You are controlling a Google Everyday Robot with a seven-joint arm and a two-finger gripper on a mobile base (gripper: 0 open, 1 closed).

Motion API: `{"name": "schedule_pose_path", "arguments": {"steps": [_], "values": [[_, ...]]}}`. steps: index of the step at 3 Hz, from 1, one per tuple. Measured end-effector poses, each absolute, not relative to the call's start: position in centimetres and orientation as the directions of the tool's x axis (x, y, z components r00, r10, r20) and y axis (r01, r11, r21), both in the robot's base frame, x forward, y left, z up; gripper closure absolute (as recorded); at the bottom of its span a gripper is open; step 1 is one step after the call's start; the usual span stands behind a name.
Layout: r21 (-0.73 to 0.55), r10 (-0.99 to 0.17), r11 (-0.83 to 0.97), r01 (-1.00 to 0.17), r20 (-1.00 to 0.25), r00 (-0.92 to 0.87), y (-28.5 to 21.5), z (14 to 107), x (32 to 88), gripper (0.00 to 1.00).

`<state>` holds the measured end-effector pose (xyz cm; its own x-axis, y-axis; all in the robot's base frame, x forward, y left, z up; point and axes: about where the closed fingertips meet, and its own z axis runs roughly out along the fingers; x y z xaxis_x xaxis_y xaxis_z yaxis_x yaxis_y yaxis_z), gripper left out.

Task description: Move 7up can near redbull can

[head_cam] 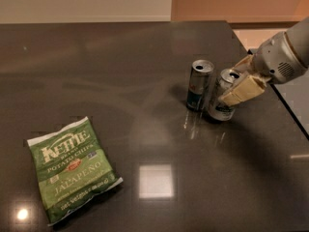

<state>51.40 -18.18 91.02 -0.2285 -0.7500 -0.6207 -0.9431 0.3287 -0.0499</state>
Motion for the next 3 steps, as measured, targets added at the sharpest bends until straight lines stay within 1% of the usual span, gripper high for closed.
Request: {"name": "schedule_pose_path", "arguments": {"steps": [2, 3], "values": [[-0.035, -0.748, 0.323, -0.946, -0.621, -0.233, -17.88, 90.49, 51.59, 0.13], [-0.036, -0.749, 0.321, -0.947, -0.621, -0.23, -17.73, 90.52, 51.57, 0.0]]}}
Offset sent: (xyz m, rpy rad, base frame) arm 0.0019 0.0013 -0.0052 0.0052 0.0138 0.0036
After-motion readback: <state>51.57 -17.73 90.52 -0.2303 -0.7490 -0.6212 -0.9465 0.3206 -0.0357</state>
